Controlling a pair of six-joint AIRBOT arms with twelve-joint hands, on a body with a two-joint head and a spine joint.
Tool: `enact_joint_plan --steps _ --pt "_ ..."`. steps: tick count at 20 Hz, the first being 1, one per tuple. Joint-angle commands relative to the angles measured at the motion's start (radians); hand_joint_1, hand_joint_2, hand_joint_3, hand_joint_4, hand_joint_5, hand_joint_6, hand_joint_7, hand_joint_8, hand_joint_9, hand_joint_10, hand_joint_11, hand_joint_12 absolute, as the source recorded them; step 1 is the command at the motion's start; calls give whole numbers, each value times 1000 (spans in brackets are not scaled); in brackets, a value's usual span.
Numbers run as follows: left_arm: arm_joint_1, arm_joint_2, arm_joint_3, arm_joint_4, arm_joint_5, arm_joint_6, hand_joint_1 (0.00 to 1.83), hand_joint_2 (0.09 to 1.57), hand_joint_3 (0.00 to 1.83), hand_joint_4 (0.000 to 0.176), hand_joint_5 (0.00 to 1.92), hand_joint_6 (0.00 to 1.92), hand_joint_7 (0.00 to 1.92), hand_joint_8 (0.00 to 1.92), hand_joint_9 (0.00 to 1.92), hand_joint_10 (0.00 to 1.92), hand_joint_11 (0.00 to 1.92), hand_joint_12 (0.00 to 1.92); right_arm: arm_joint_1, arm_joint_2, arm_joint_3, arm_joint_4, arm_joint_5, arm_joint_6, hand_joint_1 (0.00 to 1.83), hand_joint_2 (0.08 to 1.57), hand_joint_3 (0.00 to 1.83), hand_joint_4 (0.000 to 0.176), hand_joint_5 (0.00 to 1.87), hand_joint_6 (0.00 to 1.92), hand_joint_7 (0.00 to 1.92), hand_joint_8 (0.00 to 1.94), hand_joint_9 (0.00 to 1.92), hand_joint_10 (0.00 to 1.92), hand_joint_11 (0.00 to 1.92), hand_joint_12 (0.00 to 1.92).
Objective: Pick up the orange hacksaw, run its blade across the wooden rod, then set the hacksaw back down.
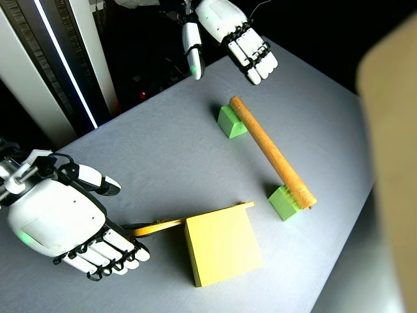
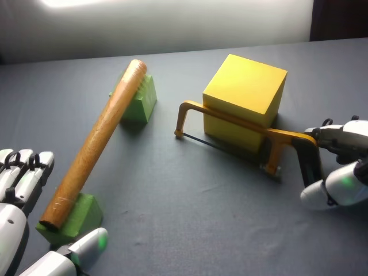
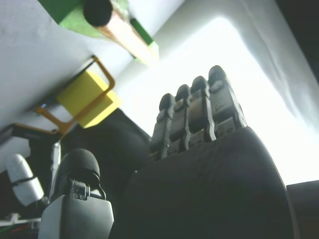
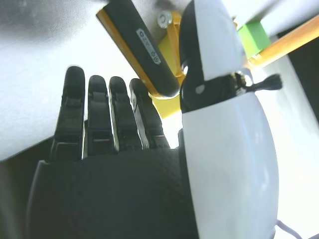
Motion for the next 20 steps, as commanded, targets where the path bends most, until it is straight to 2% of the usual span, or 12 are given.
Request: enact_joint_plan --steps 1,3,4,5,6,8,9,10,13,16,20 --pt "3 -2 2 63 -107 -1 0 1159 1 0 101 15 94 19 54 18 27 16 2 1 6 -36 2 22 1186 1028 20 0 119 12 108 13 106 19 0 531" --pt "11 -4 3 63 -107 -4 0 1152 0 0 124 19 119 21 79 23 36 28 0 -18 26 -36 0 41 1181 1034 8 0 143 8 136 8 135 16 0 634" --pt "19 -5 4 63 -107 -12 0 1154 0 0 129 10 133 7 97 17 6 185 -1 -31 38 -36 2 48 1199 1012 0 0 144 6 153 9 158 20 0 712" --pt "23 -7 5 63 -107 -20 0 1158 1 0 129 6 134 3 100 12 0 240 -1 -38 45 -36 4 52 1212 999 0 0 160 9 170 9 171 19 0 754" --pt "33 -10 6 63 -107 -34 0 1165 4 0 124 3 135 2 102 12 0 251 -1 -46 57 -36 8 64 1229 1002 0 0 159 5 181 7 174 15 0 734" --pt "47 -23 13 63 -107 -58 0 1153 0 0 123 1 132 0 100 9 0 250 2 -60 77 -36 7 71 1206 999 0 0 206 13 221 9 212 18 0 819" --pt "48 -34 19 63 -107 -64 0 1161 2 0 129 3 134 1 99 7 0 224 2 -67 86 -36 7 74 1192 1027 8 0 202 7 211 3 198 9 0 777" --pt "49 -46 27 64 -108 -67 0 1162 2 0 142 5 146 4 111 9 0 278 2 -73 94 -36 8 76 1185 1044 11 0 201 4 200 1 189 4 0 747" --pt "58 -80 51 77 -127 -89 0 1158 0 0 134 4 142 3 112 5 0 255 1 -93 108 -35 10 81 1137 1071 18 0 205 5 190 1 188 2 0 741" --pt "76 -116 70 81 -155 -140 0 1154 0 0 114 0 115 0 94 0 0 238 1 -116 117 -35 27 92 1069 1065 5 0 249 13 239 9 226 12 0 798" --pt "76 -131 78 106 -155 -153 0 1155 0 0 115 2 99 1 79 1 0 228 8 -141 130 -35 45 105 1035 1041 0 0 309 20 276 9 261 16 0 867"
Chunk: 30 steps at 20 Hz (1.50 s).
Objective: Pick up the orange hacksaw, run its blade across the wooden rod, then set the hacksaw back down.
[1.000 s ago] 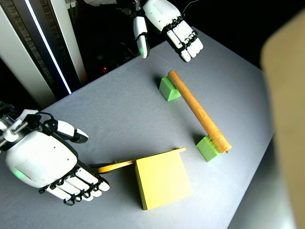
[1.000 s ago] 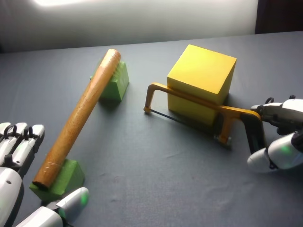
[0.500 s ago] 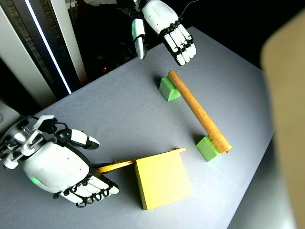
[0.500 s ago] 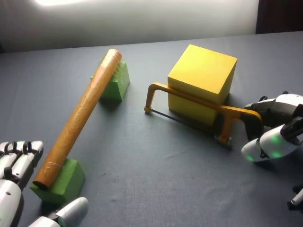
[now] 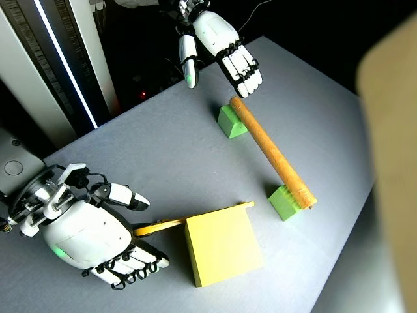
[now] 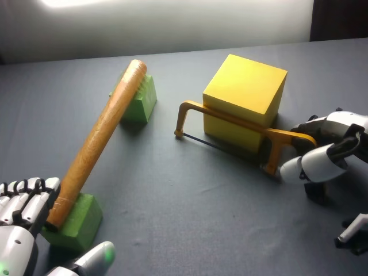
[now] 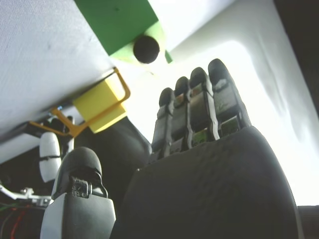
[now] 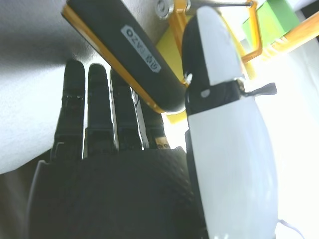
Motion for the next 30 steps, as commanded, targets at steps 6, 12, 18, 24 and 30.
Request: enact_joint_plan --steps 6,12,18,24,30 --pt "-3 -38 2 110 -105 -23 0 1154 0 0 115 2 87 0 73 0 0 235 31 -33 19 -22 8 13 1042 1031 0 0 395 19 343 11 317 22 0 969" --pt "14 -74 3 124 -105 -18 0 1153 0 0 116 0 93 2 82 4 0 289 39 -66 45 -22 20 9 1060 1025 0 0 432 15 394 12 366 27 0 1043" --pt "22 -100 20 138 -105 -11 0 1155 0 0 111 3 91 2 75 1 0 228 36 -73 62 -22 19 5 1041 1066 8 0 453 11 417 7 383 21 0 1054" --pt "31 -103 28 157 -105 -2 0 1147 0 0 123 4 103 5 89 6 0 246 39 -82 77 -22 14 1 1050 1085 2 0 482 9 453 6 414 17 0 1086" --pt "48 -103 24 173 -98 6 0 1142 0 0 103 1 92 0 77 0 0 211 38 -81 76 -22 13 -2 1025 1140 10 0 478 1 453 4 413 9 0 1090"
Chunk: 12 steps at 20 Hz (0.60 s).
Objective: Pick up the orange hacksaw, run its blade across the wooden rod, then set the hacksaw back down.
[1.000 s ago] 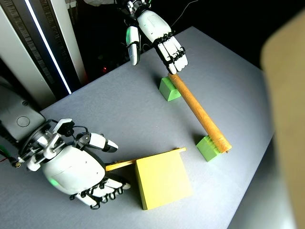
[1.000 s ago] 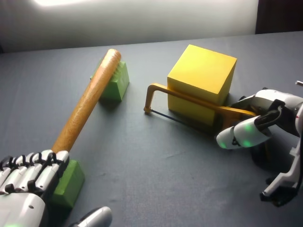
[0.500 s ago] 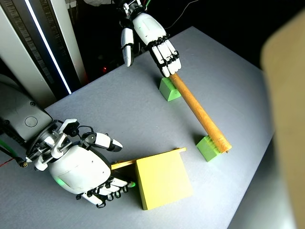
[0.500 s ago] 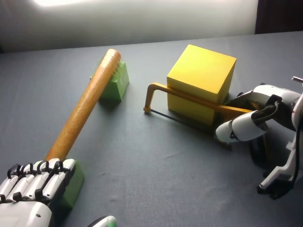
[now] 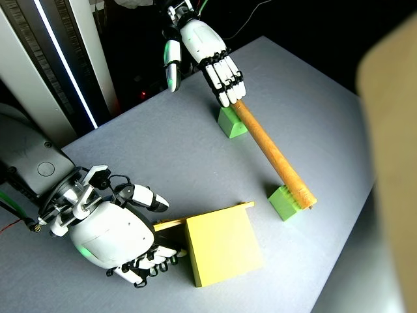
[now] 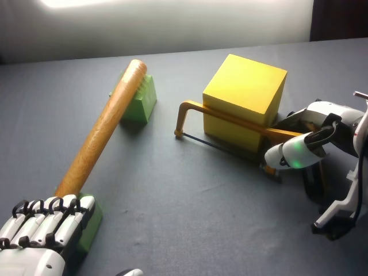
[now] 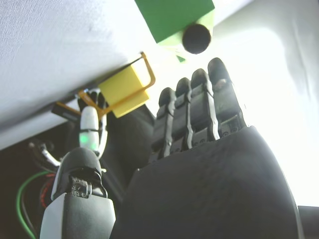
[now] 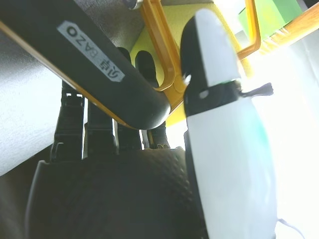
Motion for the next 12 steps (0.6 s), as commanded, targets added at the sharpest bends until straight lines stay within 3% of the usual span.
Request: enact_joint_plan --steps 1,5,9,10,11,12 --pt "3 -2 -1 63 -88 0 0 1143 0 0 99 0 90 0 75 0 0 205 3 1 5 -22 -2 -1 1027 1138 6 0 497 7 474 9 436 17 0 1139" --pt "20 -8 2 73 -88 0 0 1141 0 0 88 0 72 0 59 0 0 150 3 1 5 -22 -3 -1 1089 1131 1 0 605 15 630 14 593 43 79 1207" --pt "37 -20 2 76 -88 3 0 1141 0 0 108 4 86 2 70 3 0 198 3 1 4 -22 -4 -2 1140 1119 0 0 831 26 922 29 901 89 454 1094" --pt "41 -21 2 76 -88 3 0 1138 0 0 104 1 83 1 68 1 0 183 2 1 4 -22 -4 -3 1125 1181 0 0 828 960 987 28 965 93 515 1103" --pt "45 -21 3 76 -88 3 0 1132 0 0 104 1 75 1 54 0 0 155 2 2 3 -22 -4 -4 1187 1161 4 0 808 1168 994 807 1066 120 644 1108" --pt "48 -21 4 76 -88 3 0 1134 0 0 114 3 88 4 66 4 0 180 1 3 0 -22 -4 -5 1199 1163 1 0 797 1217 988 986 1134 146 688 1138"
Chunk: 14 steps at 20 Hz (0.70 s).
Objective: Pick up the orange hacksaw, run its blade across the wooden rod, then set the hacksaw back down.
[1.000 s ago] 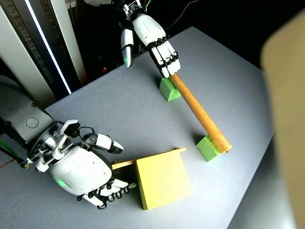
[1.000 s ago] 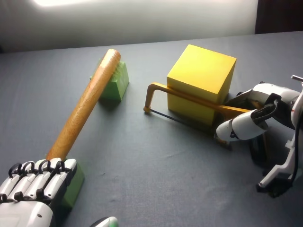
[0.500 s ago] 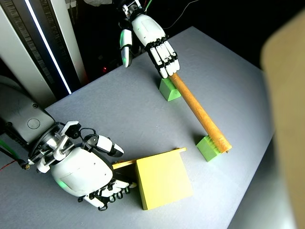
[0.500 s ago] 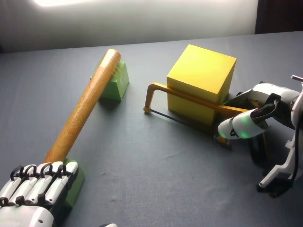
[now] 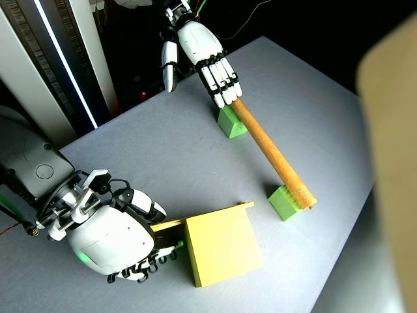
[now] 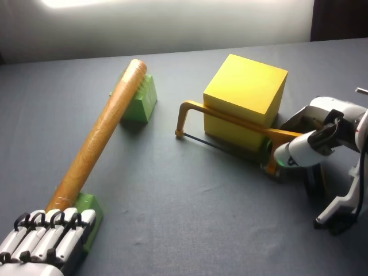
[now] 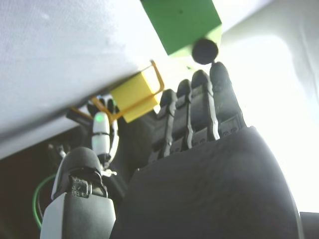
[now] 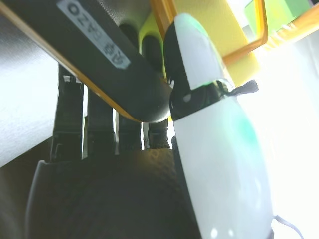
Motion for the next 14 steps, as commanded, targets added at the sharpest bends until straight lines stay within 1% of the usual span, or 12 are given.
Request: enact_joint_plan --steps 1,3,6,7,8,9,10,12,13,14 --pt "2 -5 6 57 -88 -2 0 1133 0 0 113 2 86 3 65 3 0 186 0 4 -10 -6 -10 -5 1211 1146 0 0 838 1170 1021 973 1218 186 763 1164" --pt "2 -5 10 57 -84 -4 0 1137 0 0 118 3 91 3 72 4 0 209 -3 11 -24 -6 -10 -9 1228 1130 0 0 861 1110 1062 947 1282 225 815 1156" --pt "2 -4 12 57 -75 -4 0 1139 1 0 96 0 68 0 52 0 0 169 -3 25 -49 -7 -6 -17 1237 1112 0 0 904 1045 1093 896 1299 237 870 1133" --pt "2 -4 12 56 -69 -4 0 1138 0 0 98 1 76 2 60 3 0 188 -1 35 -62 -7 -3 -21 1351 1099 6 0 870 1036 1032 906 1101 878 885 1112" --pt "2 -4 12 56 -66 -3 0 1140 1 0 109 3 88 5 72 5 0 219 1 46 -74 -10 1 -25 1373 1107 0 0 846 1059 1005 939 1042 1041 881 1132" --pt "2 -4 12 55 -66 -3 0 1142 1 0 96 2 73 5 56 4 0 174 3 59 -89 -30 7 -26 1262 1118 0 0 874 1075 1065 927 1077 766 869 1141" --pt "2 -4 12 55 -66 -3 0 1143 1 0 83 0 60 1 43 1 0 145 5 75 -108 -61 19 -27 1239 1116 2 0 885 1079 1080 908 1137 591 879 1132" --pt "2 -4 12 55 -66 -3 0 1143 1 0 90 3 67 3 54 4 0 169 18 108 -142 -96 29 -37 1226 1132 2 0 855 1126 1053 954 1163 497 851 1142" --pt "2 -4 11 55 -66 -3 0 1144 1 0 99 4 81 5 69 7 0 202 27 124 -158 -100 33 -52 1234 1121 0 0 874 1089 1081 917 1184 484 854 1155" --pt "2 -4 10 55 -66 -3 0 1146 2 0 105 5 87 7 74 8 0 207 35 135 -170 -103 35 -66 1232 1122 1 0 873 1091 1074 927 1185 468 854 1153"
